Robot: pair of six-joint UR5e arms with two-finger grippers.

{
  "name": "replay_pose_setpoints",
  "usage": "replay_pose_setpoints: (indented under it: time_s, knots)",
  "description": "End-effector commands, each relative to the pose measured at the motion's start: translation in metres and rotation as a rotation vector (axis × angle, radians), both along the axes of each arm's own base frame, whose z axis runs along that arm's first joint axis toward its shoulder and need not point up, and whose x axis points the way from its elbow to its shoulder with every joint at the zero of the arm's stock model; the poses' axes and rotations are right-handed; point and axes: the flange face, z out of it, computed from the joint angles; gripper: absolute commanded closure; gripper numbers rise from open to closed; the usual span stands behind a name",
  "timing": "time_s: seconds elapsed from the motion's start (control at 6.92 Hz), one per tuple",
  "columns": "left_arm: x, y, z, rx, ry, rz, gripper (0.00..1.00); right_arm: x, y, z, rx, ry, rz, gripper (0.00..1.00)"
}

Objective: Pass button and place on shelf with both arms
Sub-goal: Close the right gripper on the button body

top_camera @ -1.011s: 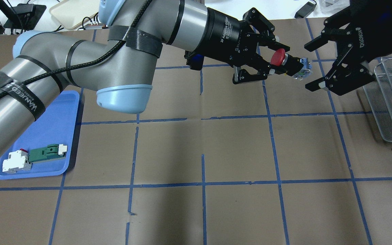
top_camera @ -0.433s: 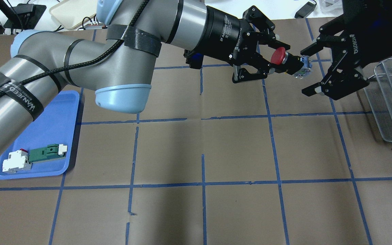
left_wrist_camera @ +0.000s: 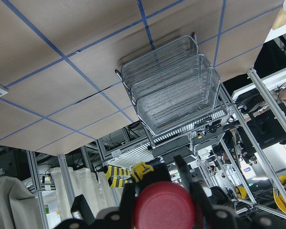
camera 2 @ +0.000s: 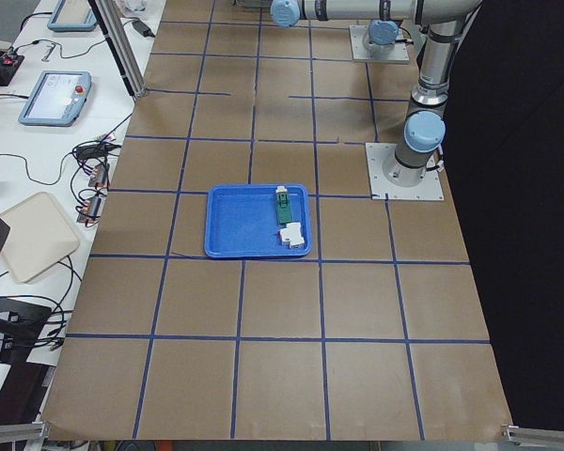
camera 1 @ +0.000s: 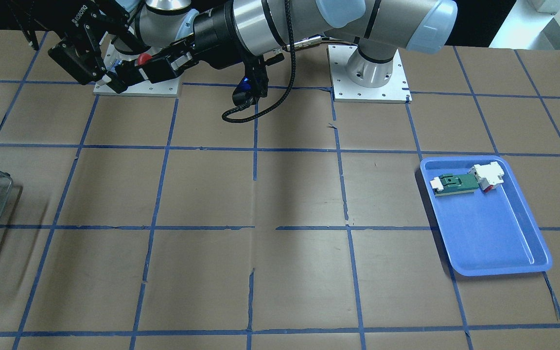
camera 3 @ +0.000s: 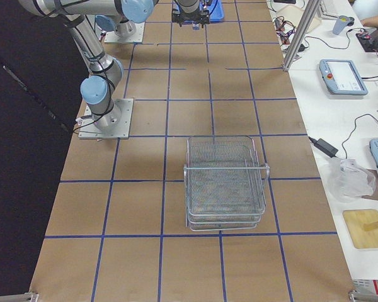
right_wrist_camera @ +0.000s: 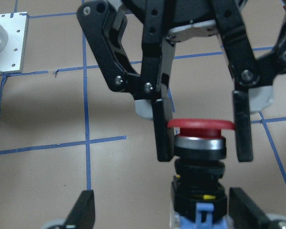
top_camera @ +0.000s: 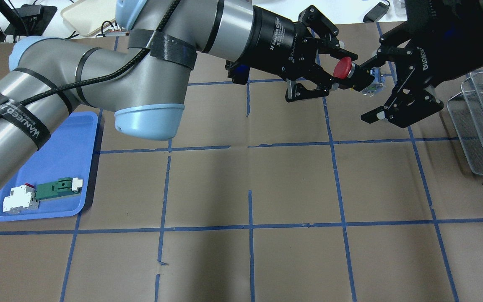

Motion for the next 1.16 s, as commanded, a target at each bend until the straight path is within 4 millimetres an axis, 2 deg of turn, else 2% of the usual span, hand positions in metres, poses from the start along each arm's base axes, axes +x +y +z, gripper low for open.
replay_pose_setpoints:
  time_s: [0.0,0.14,0.58,0.72,0.87,1.01]
  knots:
    - [0.0008,0.0001,-0.0019,0.002,-0.001,0.000,1.00,-0.0009,-0.0044,0.0078,-0.069,0.028,0.010,0.67]
    - [0.0009,0.0030,-0.0009,0.002,-0.001,-0.001,1.00,-0.0011,-0.0039,0.0098,-0.073,0.032,0.008,1.00]
    - [0.0041,0.0072,0.0047,-0.006,0.002,0.002,1.00,-0.0006,-0.0042,0.0105,-0.080,0.027,0.012,1.00]
    - [0.0043,0.0080,0.0042,-0.004,0.002,0.002,0.76,-0.0012,-0.0044,0.0113,-0.082,0.027,0.012,1.00]
    - [0.0040,0.0073,0.0050,-0.004,0.003,0.003,0.01,-0.0016,-0.0058,0.0103,-0.082,0.028,0.012,1.00]
    - [0.0051,0.0055,0.0068,-0.001,0.007,0.008,0.00,-0.0006,-0.0052,0.0126,-0.078,0.024,0.000,1.00]
